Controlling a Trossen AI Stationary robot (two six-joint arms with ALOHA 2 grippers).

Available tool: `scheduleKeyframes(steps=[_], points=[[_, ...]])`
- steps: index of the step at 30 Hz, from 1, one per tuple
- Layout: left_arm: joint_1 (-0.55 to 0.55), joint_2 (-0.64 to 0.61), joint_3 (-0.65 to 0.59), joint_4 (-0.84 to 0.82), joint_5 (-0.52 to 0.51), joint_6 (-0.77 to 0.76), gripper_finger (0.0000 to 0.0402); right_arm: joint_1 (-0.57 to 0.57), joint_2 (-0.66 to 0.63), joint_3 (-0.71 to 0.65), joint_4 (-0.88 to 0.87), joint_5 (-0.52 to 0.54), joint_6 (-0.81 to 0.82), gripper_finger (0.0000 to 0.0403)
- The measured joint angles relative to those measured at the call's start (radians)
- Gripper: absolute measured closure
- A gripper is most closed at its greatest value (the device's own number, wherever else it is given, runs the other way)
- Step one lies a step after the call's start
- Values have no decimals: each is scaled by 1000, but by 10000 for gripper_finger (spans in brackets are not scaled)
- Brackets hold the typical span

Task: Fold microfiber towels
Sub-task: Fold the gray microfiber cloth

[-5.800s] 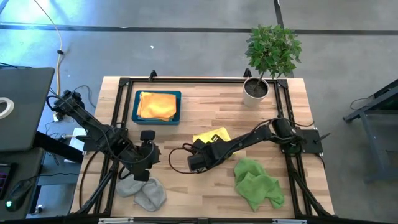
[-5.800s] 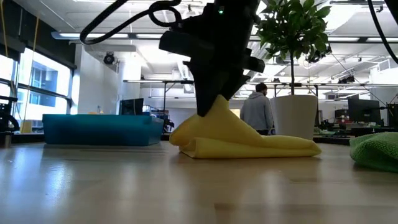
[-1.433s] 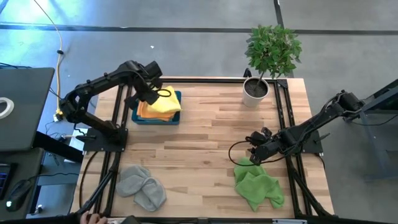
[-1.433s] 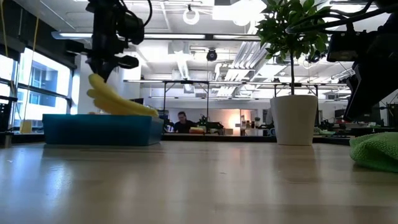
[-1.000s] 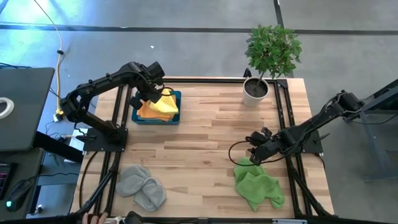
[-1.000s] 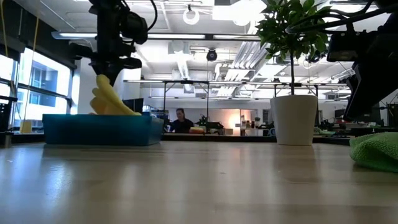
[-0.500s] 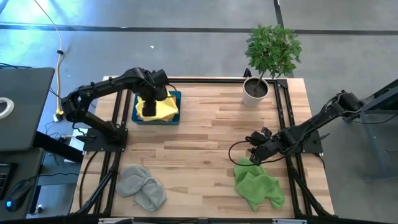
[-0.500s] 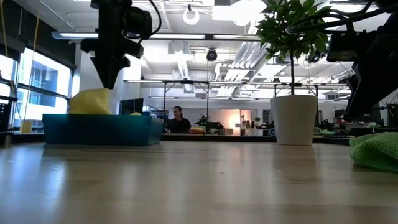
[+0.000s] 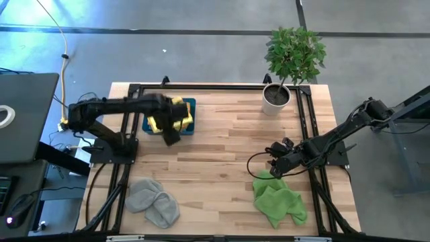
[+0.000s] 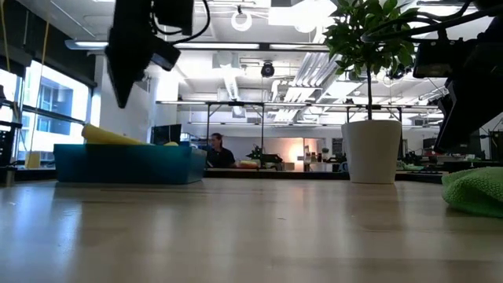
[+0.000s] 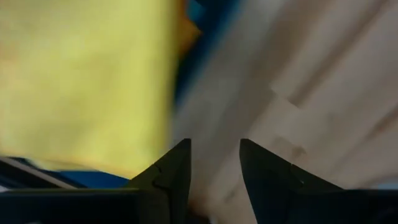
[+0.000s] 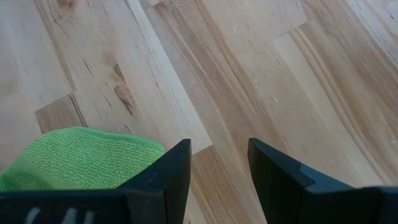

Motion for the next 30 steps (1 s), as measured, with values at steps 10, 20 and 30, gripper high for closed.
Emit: scheduleKeyframes(steps=[10, 20, 30], points=[[-518, -1, -170, 98, 190, -365, 275, 0, 0, 0, 0, 0, 0, 250], [-936, 2, -204, 307, 195, -590, 275, 0, 0, 0, 0, 0, 0, 250], [-1097, 122, -204, 430, 167, -761, 274, 0, 0, 0, 4, 0, 0, 250]])
